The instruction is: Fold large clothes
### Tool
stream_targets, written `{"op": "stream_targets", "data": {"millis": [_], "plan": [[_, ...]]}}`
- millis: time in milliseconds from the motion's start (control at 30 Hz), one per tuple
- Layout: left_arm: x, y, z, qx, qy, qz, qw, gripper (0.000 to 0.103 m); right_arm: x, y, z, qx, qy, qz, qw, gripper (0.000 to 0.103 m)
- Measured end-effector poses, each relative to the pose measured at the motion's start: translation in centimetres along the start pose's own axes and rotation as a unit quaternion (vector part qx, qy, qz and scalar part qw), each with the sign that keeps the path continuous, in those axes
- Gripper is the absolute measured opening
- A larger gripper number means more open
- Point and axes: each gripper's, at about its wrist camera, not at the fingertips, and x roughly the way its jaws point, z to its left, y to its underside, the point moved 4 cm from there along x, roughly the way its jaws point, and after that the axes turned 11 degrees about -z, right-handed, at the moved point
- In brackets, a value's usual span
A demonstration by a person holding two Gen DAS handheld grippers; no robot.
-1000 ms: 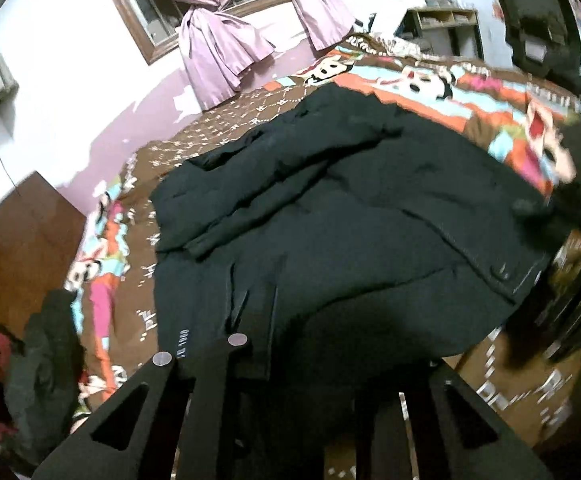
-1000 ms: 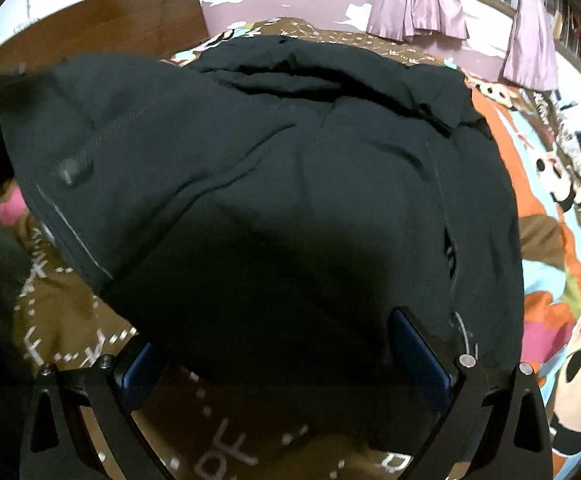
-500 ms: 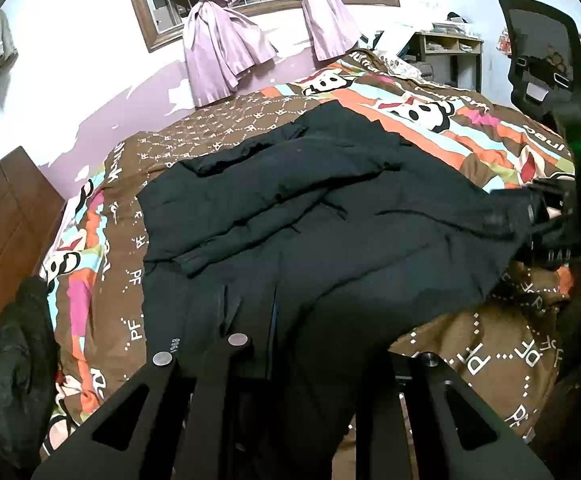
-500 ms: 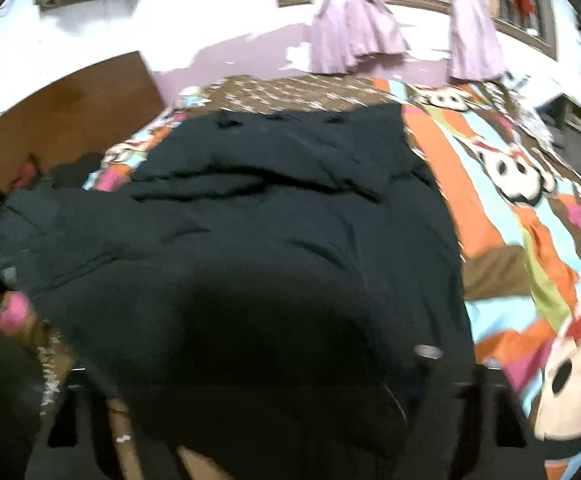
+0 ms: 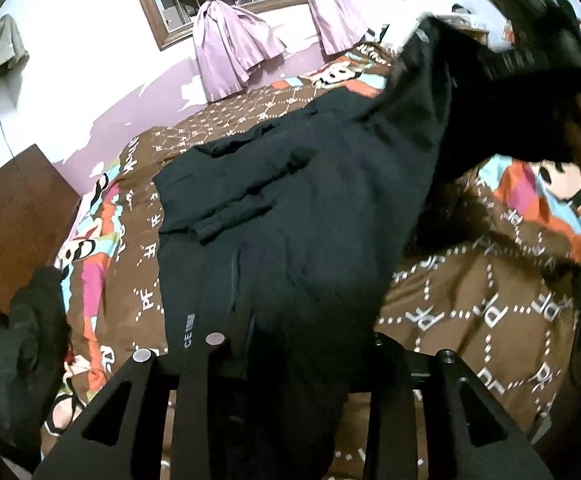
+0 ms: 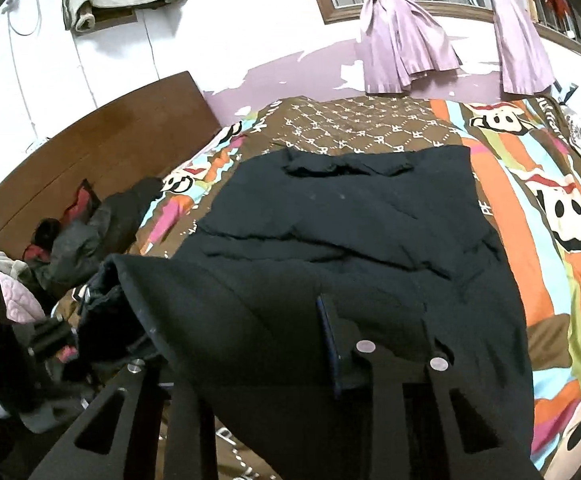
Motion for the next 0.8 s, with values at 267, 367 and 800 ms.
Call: {"op": "stream_targets", "data": {"millis": [267,367,800], "plan": [[-0.2,0.7,1.1,-0.016,-0.042,0.005,0.9990,0.017,-0.1,1.9,0.0,-0.033,0.015,0.007,0.999,0.028],[-0.7,-0.5,1.8,-0.026,-0.054,-0.014,0.9981,0.014,-0.4,3.9,-0.2,-0.062,0.035,0.018,0.997,0.031],[-1.2,-3.5,3.1,-0.051,-0.059,-0.043,0.9960,0.012,0.7,14.5,-1.4,-0.252,0.193,0.122,0.940,0.060]]}}
